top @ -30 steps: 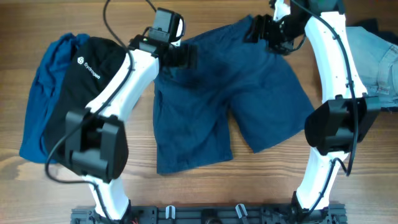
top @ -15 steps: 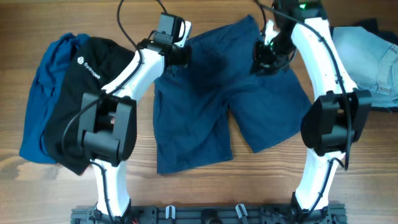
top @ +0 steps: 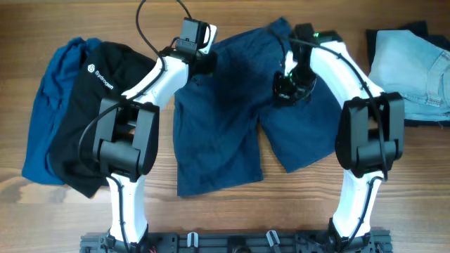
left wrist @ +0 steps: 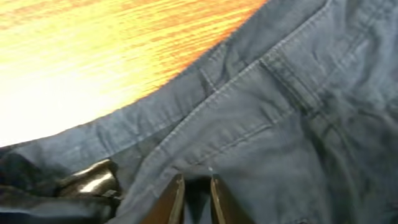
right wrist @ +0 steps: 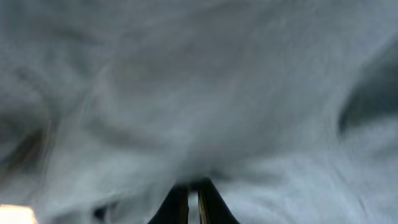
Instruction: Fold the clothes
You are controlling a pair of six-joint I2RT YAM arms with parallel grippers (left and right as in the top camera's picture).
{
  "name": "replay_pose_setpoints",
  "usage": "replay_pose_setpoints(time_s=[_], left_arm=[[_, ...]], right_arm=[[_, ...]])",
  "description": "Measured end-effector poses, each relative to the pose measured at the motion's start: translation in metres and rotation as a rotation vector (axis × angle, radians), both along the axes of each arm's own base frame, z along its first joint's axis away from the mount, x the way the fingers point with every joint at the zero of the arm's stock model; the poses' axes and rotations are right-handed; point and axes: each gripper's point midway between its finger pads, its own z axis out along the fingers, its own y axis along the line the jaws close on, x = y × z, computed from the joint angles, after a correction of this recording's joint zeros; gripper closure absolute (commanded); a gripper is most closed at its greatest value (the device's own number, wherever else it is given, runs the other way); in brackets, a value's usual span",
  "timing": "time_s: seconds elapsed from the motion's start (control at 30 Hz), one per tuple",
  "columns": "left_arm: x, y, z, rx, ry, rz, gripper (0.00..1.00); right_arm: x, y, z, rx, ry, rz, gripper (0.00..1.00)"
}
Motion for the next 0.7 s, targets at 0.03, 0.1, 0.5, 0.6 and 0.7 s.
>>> replay_pose_setpoints(time_s=[0.03, 0.1, 0.5, 0.6, 0.7], left_arm=[[0.001, 0.002, 0.0, 0.003, -0.001, 0.004, 0.87], [0.002, 0.007, -0.002, 0.01, 0.001, 0.017, 0.89], [-0.015, 0.052, -0.041, 0.056, 0.163, 0.177, 0.96], [-0.025, 0.06, -0.043, 0.062, 0.218, 0.245, 0.96], [-0.033, 0.07, -0.043, 0.053, 0.265, 0.313, 0.96]], right_arm=[[-0.001, 0.0, -0.005, -0.002, 0.002, -0.009, 0.92], [-0.002, -0.001, -0.019, -0.004, -0.006, -0.032, 0.89], [0.025, 0.003, -0.029, 0.018, -0.134, -0.12, 0.67], [0.046, -0.003, -0.028, 0.002, -0.221, -0.131, 0.67], [0.072, -0.016, -0.025, -0.024, -0.329, -0.143, 0.66]])
